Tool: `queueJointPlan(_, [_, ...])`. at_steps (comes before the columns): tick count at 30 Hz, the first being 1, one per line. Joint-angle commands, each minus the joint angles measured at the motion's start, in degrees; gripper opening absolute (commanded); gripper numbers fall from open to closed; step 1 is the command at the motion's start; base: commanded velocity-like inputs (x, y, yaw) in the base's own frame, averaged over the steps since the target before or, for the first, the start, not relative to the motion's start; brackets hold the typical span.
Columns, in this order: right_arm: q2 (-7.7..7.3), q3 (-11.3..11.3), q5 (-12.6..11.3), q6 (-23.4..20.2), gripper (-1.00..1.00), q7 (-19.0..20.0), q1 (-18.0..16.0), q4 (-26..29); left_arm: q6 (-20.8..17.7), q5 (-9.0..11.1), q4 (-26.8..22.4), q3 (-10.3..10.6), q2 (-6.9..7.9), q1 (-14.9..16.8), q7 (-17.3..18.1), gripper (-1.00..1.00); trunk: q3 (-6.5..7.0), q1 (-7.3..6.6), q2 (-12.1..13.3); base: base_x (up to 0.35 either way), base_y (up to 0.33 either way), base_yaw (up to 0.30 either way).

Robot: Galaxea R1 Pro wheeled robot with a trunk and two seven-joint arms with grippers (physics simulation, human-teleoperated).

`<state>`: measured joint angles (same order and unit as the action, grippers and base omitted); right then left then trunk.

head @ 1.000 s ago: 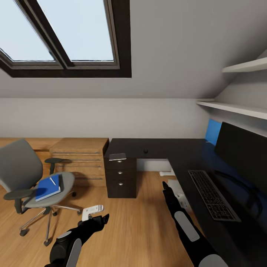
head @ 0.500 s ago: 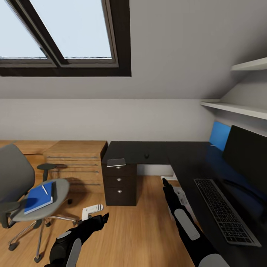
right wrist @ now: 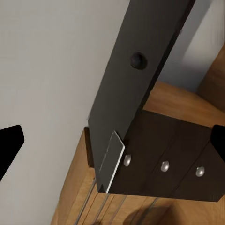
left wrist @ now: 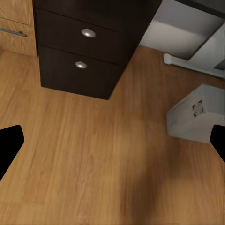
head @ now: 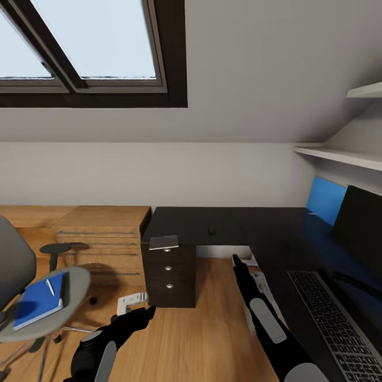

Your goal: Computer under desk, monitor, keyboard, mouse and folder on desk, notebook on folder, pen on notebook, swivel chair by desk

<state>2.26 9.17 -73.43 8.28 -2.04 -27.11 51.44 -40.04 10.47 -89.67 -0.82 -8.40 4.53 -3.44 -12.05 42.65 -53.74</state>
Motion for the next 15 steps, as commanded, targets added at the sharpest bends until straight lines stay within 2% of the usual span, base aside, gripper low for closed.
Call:
queueJointPlan(1, [-0.05,0.2,-0.6,0.4,1.00,-0.3,0.0,0.7,-0.3,0.6,-0.1,-0.1,-0.04,0.0,-0.4,1.00,-0.08,0.04,-0.1,0.332,0.000,0.000])
queueJointPlan(9, [-0.06,0.2,-0.4,0.4,1.00,-2.1,0.1,3.2,-0.3,0.6,-0.6,-0.1,-0.04,0.0,-0.3,1.00,-0.08,0.04,-0.1,0.332,0.000,0.000])
queueJointPlan(15, [-0.09,0.2,1.3,0.4,1.00,-4.8,0.4,7.6,-0.2,0.6,-2.0,0.0,-0.04,0.0,-0.2,1.00,-0.08,0.04,-0.1,0.332,0.000,0.000])
